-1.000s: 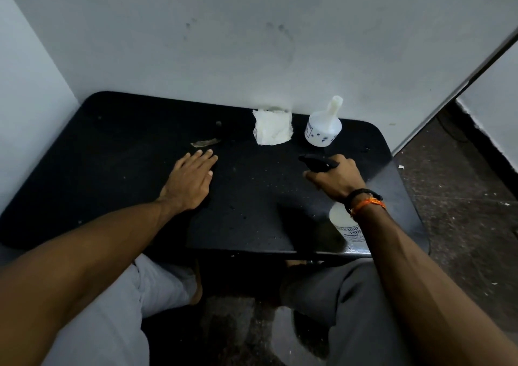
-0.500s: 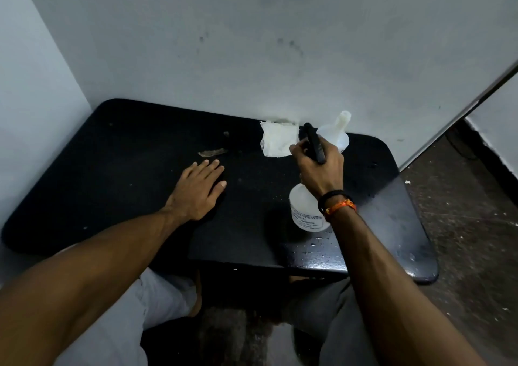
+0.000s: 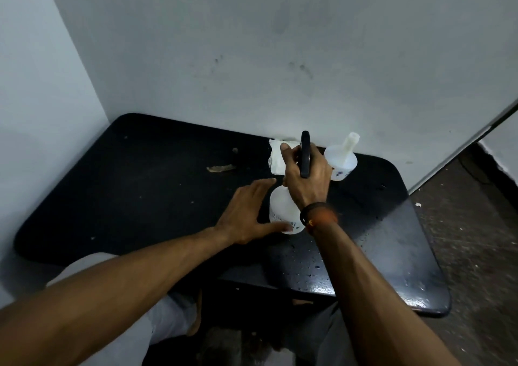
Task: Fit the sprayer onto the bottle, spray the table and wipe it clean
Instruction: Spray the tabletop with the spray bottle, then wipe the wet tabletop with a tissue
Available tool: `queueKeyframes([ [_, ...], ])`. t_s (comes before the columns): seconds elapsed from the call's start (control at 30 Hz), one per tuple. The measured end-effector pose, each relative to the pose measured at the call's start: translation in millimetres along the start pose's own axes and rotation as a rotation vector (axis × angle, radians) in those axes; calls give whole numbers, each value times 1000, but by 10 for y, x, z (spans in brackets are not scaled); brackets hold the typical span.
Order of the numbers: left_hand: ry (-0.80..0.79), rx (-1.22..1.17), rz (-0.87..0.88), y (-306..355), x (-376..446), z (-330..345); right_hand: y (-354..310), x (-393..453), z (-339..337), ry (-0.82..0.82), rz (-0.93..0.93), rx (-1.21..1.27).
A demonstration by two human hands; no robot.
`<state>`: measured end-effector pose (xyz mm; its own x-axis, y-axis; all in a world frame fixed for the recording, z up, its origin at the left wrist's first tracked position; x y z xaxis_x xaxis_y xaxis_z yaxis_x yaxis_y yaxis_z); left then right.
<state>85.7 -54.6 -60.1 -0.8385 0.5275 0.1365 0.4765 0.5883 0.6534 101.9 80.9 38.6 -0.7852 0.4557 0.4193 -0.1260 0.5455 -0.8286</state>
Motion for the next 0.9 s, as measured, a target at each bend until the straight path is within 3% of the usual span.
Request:
queueKeyframes([
  [0.3, 26, -91, -122, 141, 186, 58, -54, -46, 136, -1, -30, 28],
  [0.43, 63, -109, -191, -8, 300, -17, -9, 1, 159, -206, -89, -197],
  [0.53, 123, -125, -224, -163, 379, -108, 126, 31, 142, -389, -9, -222],
  [0.9, 255, -96, -349, -692, 721, -442, 701, 114, -43, -580, 105, -469],
])
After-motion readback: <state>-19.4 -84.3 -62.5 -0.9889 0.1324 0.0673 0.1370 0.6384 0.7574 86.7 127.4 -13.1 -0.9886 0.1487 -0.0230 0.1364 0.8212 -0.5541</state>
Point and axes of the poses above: each hand's wrist, its own x-axis towards the middle knuckle, its own z-axis out of the palm, y = z × x, the point moved 4 cm from there along x, towards the middle knuckle, and after that the axes turned 6 degrees about -z, right-handed, at the moved point
